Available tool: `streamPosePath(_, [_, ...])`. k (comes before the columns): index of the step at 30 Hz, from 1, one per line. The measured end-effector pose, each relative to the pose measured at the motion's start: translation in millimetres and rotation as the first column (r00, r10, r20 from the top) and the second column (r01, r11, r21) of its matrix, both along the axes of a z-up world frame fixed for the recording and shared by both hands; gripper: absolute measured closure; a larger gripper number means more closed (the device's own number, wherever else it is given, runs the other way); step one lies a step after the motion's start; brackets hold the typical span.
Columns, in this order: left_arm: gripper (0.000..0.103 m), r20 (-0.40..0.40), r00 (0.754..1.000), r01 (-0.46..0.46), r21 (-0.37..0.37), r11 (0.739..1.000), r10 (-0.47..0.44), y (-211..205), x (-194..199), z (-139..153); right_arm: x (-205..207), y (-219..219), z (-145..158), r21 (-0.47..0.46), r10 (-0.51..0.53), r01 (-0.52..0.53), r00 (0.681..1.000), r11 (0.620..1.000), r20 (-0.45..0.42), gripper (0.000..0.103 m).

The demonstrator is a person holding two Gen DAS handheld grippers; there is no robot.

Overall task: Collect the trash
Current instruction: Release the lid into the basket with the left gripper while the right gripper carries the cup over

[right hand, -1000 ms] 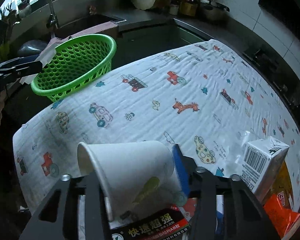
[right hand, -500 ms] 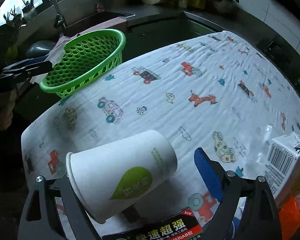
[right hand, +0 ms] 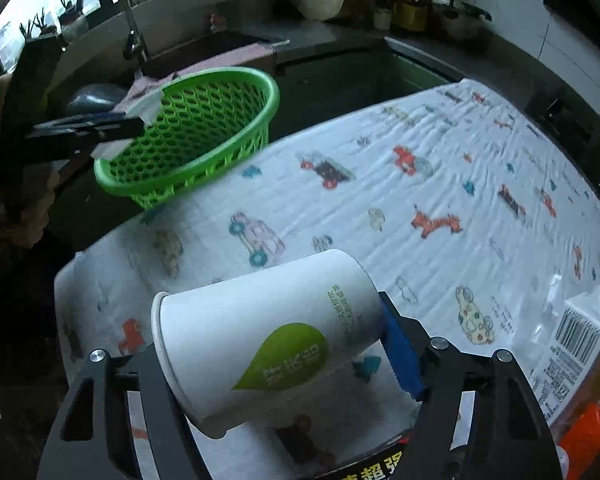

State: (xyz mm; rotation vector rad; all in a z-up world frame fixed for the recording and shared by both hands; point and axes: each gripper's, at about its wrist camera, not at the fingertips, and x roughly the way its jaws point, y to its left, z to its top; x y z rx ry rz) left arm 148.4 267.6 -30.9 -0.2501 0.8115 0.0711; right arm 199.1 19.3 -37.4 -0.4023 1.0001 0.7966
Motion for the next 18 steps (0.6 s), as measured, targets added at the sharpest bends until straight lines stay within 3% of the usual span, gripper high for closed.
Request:
streamPosePath(8, [0.01, -0.051, 0.997, -0.057, -0.004, 0.998, 0.056, 26.1, 19.8, -12.2, 0.2, 25.3, 21.6, 0.056, -0.029, 0.026, 0.999, 0.998, 0.043, 0.033])
streamPosePath(18, [0.009, -0.056, 0.996, -0.073, -0.039, 0.997, 0.07, 46.1, 15.7, -19.5, 6.5, 70.9, 21.9, 0.108, -0.037, 0.035, 0.999, 0.994, 0.016, 0.033])
